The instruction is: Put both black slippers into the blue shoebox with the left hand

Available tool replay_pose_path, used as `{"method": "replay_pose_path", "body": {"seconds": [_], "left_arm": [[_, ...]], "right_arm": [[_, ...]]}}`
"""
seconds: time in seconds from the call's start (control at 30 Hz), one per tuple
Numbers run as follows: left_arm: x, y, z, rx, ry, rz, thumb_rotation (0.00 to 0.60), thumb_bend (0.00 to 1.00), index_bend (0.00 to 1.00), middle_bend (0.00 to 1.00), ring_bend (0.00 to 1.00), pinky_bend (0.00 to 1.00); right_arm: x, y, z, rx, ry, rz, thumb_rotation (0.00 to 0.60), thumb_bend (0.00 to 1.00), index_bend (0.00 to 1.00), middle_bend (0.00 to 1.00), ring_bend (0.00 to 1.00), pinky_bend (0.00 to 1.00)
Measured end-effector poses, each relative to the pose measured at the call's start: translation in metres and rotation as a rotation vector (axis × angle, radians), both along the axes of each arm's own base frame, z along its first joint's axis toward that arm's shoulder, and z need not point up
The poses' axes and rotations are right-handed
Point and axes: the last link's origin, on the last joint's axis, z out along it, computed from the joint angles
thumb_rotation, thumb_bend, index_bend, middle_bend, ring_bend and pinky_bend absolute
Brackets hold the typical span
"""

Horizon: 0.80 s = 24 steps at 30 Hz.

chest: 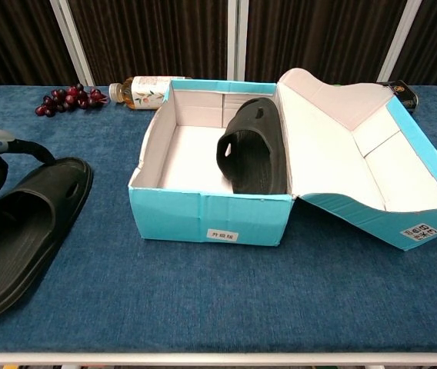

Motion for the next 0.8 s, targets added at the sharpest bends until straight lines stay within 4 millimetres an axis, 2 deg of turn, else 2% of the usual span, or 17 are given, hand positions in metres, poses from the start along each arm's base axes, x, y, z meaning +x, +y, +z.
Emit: {"method": "replay_pose_path", "body": {"seconds": [0.1,0.17,0.37,0.57,0.7,0.8], "left_arm": [[-0.003,0.007,-0.002,0.033,-0.014,0.014,0.600,0.05,0.42,0.47,0.74,0.80],[-0.003,0.011,-0.001,0.064,-0.031,0.024,0.600,0.05,0.48,0.51,0.75,0.82],[0.000,0.016,0.013,0.148,-0.153,0.072,0.600,0.05,0.50,0.53,0.75,0.82],[0.007,0.025,0.046,0.268,-0.343,0.103,0.600,0.05,0.53,0.53,0.74,0.82],[0.020,0.036,0.070,0.370,-0.521,0.089,0.600,0.05,0.54,0.53,0.67,0.82],[0.035,0.044,0.079,0.402,-0.663,0.067,0.600,0.05,0.54,0.53,0.65,0.82]], "right_arm": [[0.000,0.000,0.000,0.001,-0.002,0.000,0.600,0.08,0.08,0.09,0.00,0.12],[-0.001,0.001,0.000,-0.001,-0.002,-0.002,0.600,0.08,0.08,0.09,0.00,0.12],[-0.002,0.002,0.002,-0.010,-0.007,-0.002,0.600,0.08,0.08,0.09,0.00,0.12],[-0.001,0.001,0.002,-0.007,-0.006,0.008,0.600,0.08,0.08,0.09,0.00,0.12],[-0.001,0.001,0.002,-0.007,-0.007,0.007,0.600,0.08,0.08,0.09,0.00,0.12],[-0.001,0.001,0.001,-0.007,-0.007,0.008,0.600,0.08,0.08,0.09,0.00,0.12]]}}
